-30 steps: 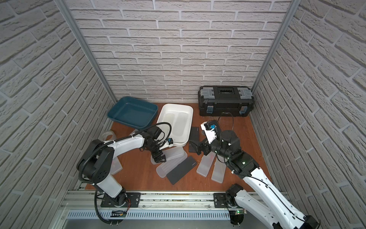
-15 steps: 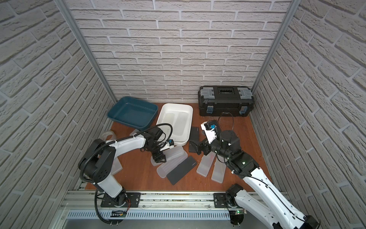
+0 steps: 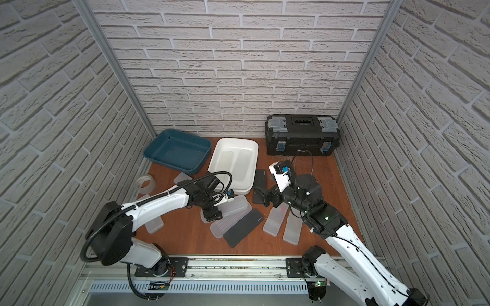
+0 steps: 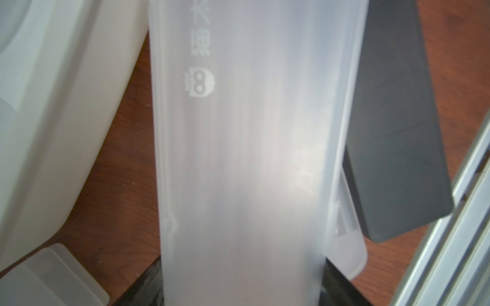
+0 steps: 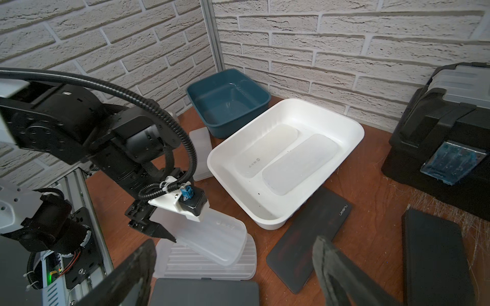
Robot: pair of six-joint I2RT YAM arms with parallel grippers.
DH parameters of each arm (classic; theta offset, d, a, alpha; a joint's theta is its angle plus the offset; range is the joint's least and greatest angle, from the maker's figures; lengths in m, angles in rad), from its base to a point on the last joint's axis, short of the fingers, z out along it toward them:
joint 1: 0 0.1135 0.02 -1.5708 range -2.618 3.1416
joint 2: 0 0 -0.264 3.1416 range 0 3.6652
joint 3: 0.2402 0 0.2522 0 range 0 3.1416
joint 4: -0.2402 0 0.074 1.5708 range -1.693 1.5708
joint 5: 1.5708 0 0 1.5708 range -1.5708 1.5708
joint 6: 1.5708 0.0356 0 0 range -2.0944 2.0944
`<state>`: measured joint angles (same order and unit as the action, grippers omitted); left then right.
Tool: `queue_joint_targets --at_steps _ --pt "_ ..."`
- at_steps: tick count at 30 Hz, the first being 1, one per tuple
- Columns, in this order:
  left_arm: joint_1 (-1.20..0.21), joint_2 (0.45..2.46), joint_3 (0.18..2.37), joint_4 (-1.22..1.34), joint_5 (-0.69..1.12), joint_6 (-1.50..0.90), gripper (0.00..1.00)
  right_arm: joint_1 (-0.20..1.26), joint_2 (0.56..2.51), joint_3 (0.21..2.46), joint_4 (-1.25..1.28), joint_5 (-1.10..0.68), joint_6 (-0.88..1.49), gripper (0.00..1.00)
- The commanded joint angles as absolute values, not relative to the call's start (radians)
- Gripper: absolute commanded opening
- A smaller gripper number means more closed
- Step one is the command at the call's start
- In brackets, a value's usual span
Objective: Place the pencil cases by color into the storage box
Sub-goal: Pick up the pencil case from the center of the board, then place the pencil case at the storage box.
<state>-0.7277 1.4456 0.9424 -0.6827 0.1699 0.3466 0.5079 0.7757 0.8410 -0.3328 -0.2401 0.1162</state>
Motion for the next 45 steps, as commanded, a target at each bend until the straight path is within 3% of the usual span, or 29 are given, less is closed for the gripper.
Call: queue_joint_targets --at_steps 1,15,21,35,45 --pt "-0.767 1.395 0.922 -0.736 0.112 0.306 0.67 0.517 0.763 0.84 -0.292 -0.232 0.116 0.92" --pt "-0.769 1.395 1.208 -0.841 0.087 0.234 0.69 0.564 0.733 0.843 -0.305 -0.166 0.105 0.92" --pt "-0.663 1.543 1.386 -0.877 0.072 0.166 0.69 0.606 0.742 0.834 -0.288 -0.128 0.097 0.91" --pt "-0.516 1.896 1.673 -0.836 0.084 0.006 0.7 0.793 0.68 0.743 -0.197 0.203 0.022 0.9" --pt "-0.462 2.007 1.779 -0.807 0.119 -0.101 0.71 0.914 0.698 0.701 -0.118 0.385 -0.035 0.89"
